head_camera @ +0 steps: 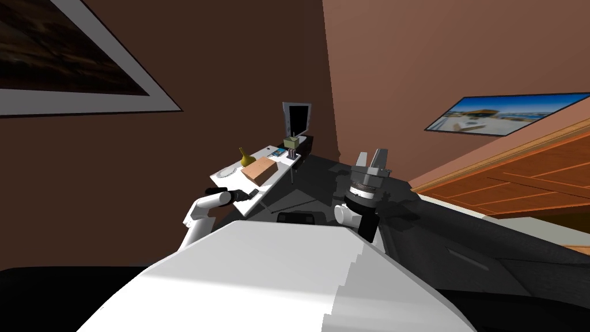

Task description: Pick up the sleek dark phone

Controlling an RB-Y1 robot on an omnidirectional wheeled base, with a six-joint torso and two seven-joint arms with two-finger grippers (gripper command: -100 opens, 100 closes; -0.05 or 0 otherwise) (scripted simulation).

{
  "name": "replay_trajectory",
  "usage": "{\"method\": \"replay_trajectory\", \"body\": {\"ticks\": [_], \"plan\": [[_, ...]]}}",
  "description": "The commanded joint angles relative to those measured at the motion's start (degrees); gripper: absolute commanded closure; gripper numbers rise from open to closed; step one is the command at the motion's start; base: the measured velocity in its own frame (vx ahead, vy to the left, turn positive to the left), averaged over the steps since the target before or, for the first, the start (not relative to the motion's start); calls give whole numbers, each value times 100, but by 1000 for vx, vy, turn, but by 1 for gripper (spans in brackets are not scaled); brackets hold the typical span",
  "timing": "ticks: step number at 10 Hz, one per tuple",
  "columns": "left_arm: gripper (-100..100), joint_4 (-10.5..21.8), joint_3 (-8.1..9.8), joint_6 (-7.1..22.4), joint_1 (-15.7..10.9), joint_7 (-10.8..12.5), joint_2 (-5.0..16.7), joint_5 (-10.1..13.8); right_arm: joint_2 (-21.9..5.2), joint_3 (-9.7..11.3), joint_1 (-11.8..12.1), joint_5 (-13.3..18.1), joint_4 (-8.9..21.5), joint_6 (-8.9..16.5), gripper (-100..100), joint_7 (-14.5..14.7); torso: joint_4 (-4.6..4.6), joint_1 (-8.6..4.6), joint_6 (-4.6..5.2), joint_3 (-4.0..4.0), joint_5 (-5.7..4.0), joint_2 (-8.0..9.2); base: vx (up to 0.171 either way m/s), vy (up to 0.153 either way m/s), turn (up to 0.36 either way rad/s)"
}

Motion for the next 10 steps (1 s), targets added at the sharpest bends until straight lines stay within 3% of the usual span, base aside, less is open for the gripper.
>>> {"method": "replay_trajectory", "body": {"ticks": [1,10], "plan": [[-100,166,-25,286,-47,146,96,151,0,0,0,0,0,0,0,0,0,0,0,0,0,0,60,0,-33],[-100,683,-166,1532,-134,730,580,798,0,0,0,0,0,0,0,0,-1,-1,0,-2,0,-4,67,12,-35]]}}
